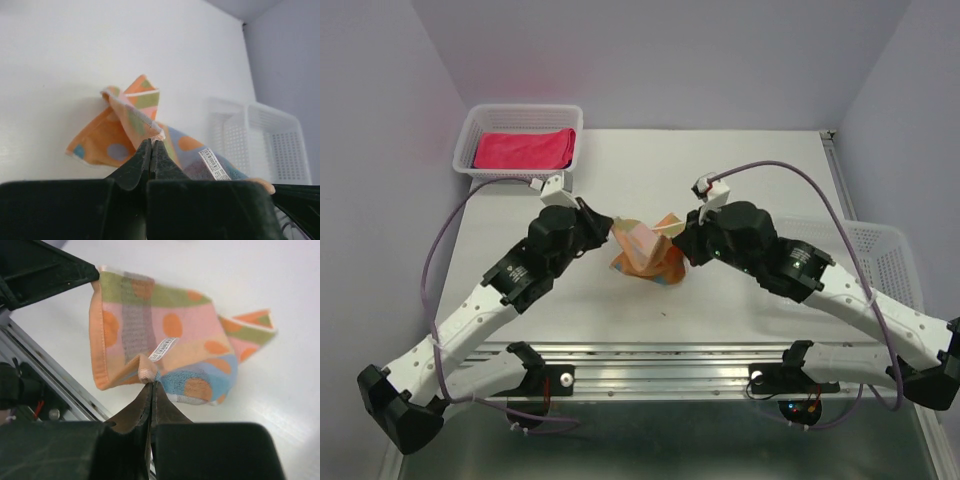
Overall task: Fold and stack the towels
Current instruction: Flatten out the crumpled towel
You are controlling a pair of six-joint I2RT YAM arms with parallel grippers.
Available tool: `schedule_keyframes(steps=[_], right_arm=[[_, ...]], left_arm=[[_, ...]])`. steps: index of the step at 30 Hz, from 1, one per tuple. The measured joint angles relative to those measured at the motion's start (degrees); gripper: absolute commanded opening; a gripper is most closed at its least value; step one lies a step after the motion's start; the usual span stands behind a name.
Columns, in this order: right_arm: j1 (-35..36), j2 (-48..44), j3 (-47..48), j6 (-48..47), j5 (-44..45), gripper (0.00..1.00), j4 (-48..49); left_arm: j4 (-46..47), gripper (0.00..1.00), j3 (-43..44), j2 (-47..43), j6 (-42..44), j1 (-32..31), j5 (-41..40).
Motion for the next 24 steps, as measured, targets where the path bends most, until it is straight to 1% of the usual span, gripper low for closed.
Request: schedule_keyframes(steps=[6,8,11,14,17,21,24], right_arm=[[0.0,0.1,18.3,-6.5,3.0,0.01,-1.5],[0.0,1.7,25.4,-8.5,3.4,0.01,-2.2],[0.0,5.6,36.6,-11.4,3.4,0.01,-4.0],[0.0,8.8,45.1,-13.6,0.9,0.01,-7.0],[0.0,9.9,50.1,-14.7,-2.7,0.01,-9.8],[0.0,9.8,53.7,-14.8,-9.5,0.01,-12.2],[0.0,8.8,53.9,-13.9,-13.7,0.01,-13.1]], left_arm=[[1.1,0.00,17.2,0.6,3.7,0.0,-4.2],[2.3,0.00,23.6,1.4,5.1,0.0,-6.0],[2.6,0.00,30.7,2.1,7.0,0.0,-7.1],[2.7,0.00,34.1,1.9,7.8,0.0,-7.1],[2.5,0.00,34.9,0.3,7.9,0.0,-6.6],[2.3,0.00,34.9,-2.1,7.7,0.0,-2.9],[2.3,0.00,34.9,-3.5,6.9,0.0,0.5]])
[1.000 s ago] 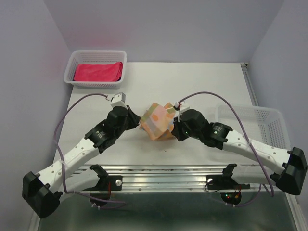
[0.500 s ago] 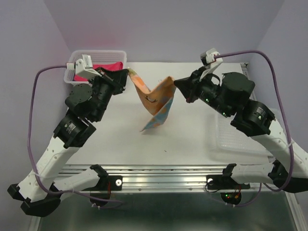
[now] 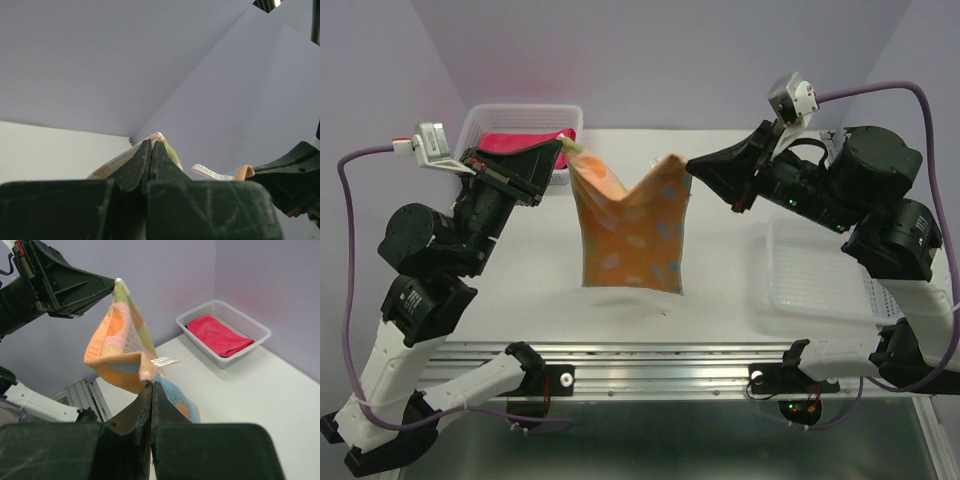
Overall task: Fold and stack the towels
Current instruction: Flatten out the crumpled towel
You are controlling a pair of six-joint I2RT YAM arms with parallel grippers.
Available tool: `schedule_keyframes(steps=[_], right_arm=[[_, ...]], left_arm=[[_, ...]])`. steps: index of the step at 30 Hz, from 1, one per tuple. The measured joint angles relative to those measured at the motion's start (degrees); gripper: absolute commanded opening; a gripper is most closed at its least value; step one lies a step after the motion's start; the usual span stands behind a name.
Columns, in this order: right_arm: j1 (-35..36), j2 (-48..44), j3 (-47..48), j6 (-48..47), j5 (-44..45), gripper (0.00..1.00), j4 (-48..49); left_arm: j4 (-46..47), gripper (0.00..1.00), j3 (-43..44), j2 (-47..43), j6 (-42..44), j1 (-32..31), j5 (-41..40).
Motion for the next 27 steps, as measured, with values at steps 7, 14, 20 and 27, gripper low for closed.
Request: schedule_keyframes(steps=[7,14,20,27], right_arm=[[0.0,-3.4,-6.5,1.7,1.3,0.01,0.3],[0.0,-2.2,-13.5,-0.7,15.4,0.01,3.1],[-12.2,7.0,-15.8,-3.6,14.3,0.01,7.4],[-28.2,21.8,-16.0,-7.5,3.0,0.01,14.2]], left_arm=[[1.2,0.00,-2.5,-2.7,-1.4,0.0,1.6],[3.7,0.00,-9.1,0.1,-2.0,0.0,-6.0],[5.8,0.00,-10.8,10.5,-2.0,3.4,-11.5],[10.1,0.00,-6.6,31.8,-1.4,16.1,-6.9]])
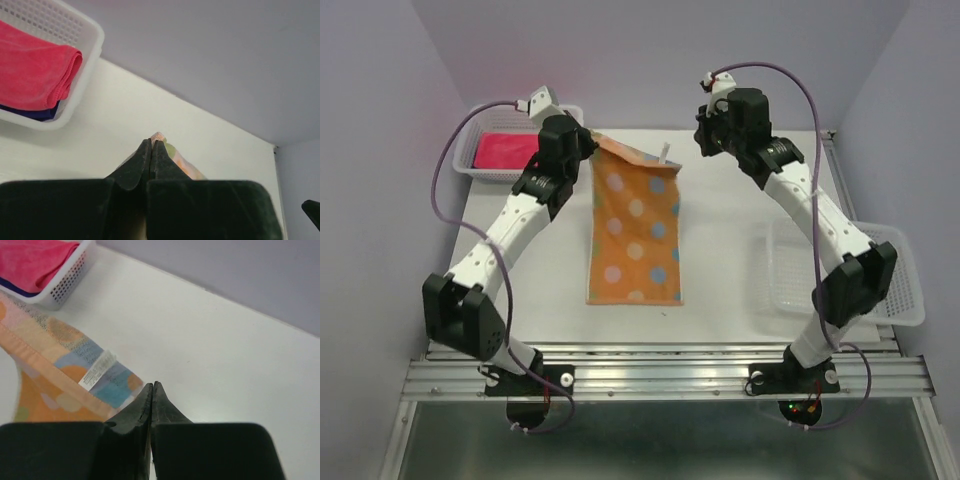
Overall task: Fold and stack the towels
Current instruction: Flatten out the crumpled towel
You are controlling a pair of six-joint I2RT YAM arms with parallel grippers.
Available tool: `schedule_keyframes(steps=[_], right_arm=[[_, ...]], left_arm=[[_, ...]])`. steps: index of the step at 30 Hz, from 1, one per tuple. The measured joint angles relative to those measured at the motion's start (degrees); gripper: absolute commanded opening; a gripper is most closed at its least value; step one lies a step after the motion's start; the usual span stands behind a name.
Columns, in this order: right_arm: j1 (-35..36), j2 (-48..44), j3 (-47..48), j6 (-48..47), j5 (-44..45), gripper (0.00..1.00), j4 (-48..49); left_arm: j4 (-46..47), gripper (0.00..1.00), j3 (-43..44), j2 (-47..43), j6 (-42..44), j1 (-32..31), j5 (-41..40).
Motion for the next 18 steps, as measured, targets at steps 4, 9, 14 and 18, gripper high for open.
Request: schedule_keyframes(steps=[4,9,14,18], right_arm=[[-4.9,12.5,5.7,-1.4,-7.3,0.01,2.0],[-9.3,27.5,16.1,-3.4,-14.1,0.01,3.1],[-11.0,34.8,20.0,-4.9,-18.1,0.03,3.1],[-10.6,37.4,20.5,-5.1,-24.3,0.14,3.5]], left_arm=[[1.7,0.00,8.0,13.6,1.5,3.0,1.9],[3.1,0.00,21.9,30.7,4.0,5.6,5.9],[2.0,0.00,24.8,37.2,4.3,7.3,7.7],[1.3,0.00,24.8,37.7,4.3,8.0,7.8]])
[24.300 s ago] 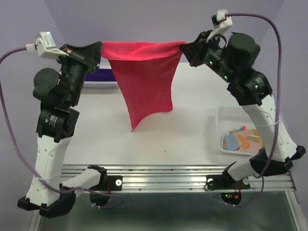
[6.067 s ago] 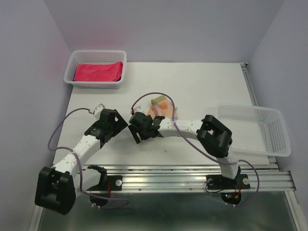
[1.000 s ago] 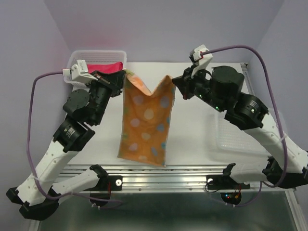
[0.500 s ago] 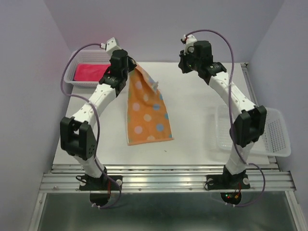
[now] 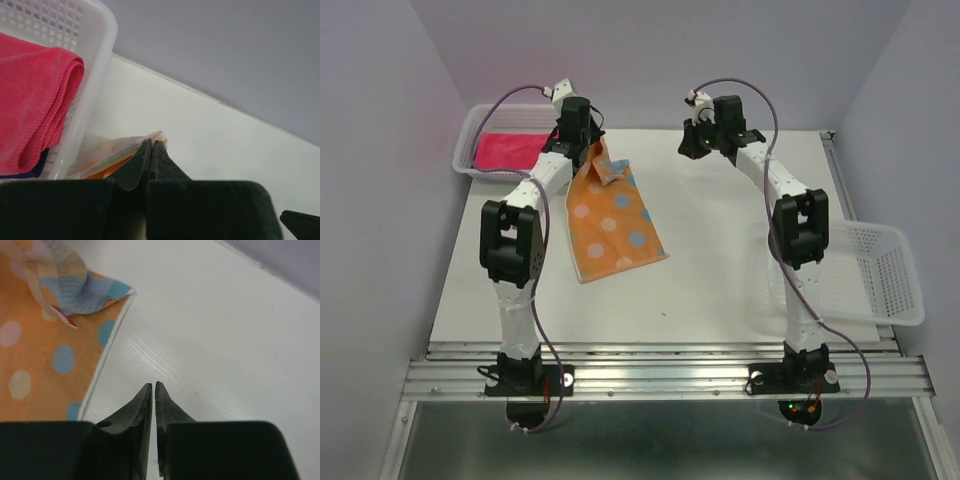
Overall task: Fold and stack the towels
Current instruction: Flatten out the crumpled towel
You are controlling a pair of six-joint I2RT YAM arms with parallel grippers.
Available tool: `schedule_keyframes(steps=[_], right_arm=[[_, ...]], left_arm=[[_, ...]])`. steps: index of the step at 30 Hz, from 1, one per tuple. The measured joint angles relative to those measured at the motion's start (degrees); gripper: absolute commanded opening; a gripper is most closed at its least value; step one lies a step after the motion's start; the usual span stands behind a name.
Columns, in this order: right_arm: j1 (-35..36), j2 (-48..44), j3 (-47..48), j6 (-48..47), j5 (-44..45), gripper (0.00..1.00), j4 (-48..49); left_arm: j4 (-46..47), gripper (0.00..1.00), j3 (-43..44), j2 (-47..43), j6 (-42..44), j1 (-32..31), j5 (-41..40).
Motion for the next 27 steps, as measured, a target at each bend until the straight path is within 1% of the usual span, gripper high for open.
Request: schedule_keyframes(steps=[2,5,6,7,8,9,10,11,12,13,14,15,17,18,20,24,27], right_arm=[[0.5,0.6,0.0,0.9,-2.4,0.17,1.0],[1.5,0.6,-0.9,2.3,-3.0,0.21,3.3],[2.1,0.6,-1.3,2.9,-2.9,0.26,3.9],[2.5,0.6,-1.9,3.3,-2.8,0.27,4.3],[3.2,0.2,-4.2,3.9,-2.3,0.31,5.7],[4.0,-0.4,-6.6,4.6,-1.8,0.36,6.4],[4.8,-1.0,-9.2,5.4,-1.4,0.37,6.8],[5.7,-1.6,-11.9,6.6,-0.7,0.39,7.2],[6.2,-2.1,-13.9,7.1,-0.2,0.42,7.7],[7.2,-3.1,-17.6,8.2,0.5,0.44,7.7],[8.4,-4.9,-22.2,9.4,2.3,0.47,7.9],[9.2,-6.2,-24.8,10.2,3.1,0.50,7.6],[11.3,-10.0,-31.1,12.0,6.6,0.57,7.6],[12.7,-12.8,-34.2,13.2,8.4,0.58,7.0],[14.8,-16.7,-37.6,15.1,11.7,0.61,6.3],[19.8,-25.0,-43.6,19.6,18.8,0.62,6.7],[22.8,-29.2,-48.0,22.0,22.1,0.62,6.8]], left_arm=[[0.5,0.00,0.0,-0.2,0.0,0.3,-0.4],[1.3,0.00,-1.0,-0.9,-0.1,0.3,-0.9],[1.3,0.00,-1.7,-1.4,-0.2,0.3,-0.9],[1.2,0.00,-2.2,-1.6,-0.2,0.3,-1.0],[1.2,0.00,-2.8,-2.2,-0.2,0.3,-1.0],[0.9,0.26,-2.8,-2.3,-0.4,0.3,-1.0],[0.7,0.41,-2.8,-2.5,-0.4,0.3,-1.0],[-0.3,0.53,-2.7,-2.7,-0.4,0.3,-1.0],[-1.0,0.72,-2.7,-2.9,-0.8,0.3,-0.9],[-2.2,0.99,-2.7,-3.4,-0.5,0.3,-0.7],[-3.7,0.99,-2.7,-4.0,-1.0,0.3,-0.3],[-4.6,0.99,-2.9,-4.6,-0.9,0.3,0.0],[-4.5,0.99,-5.9,-7.6,-1.6,0.0,0.8],[-5.1,0.99,-9.5,-10.9,-1.9,-0.2,1.1],[-5.7,0.99,-17.4,-18.1,-2.8,-1.0,1.1],[-6.6,0.99,-35.9,-36.2,-7.1,-5.1,0.5],[-8.7,0.99,-45.6,-45.7,-10.1,-7.8,0.6]])
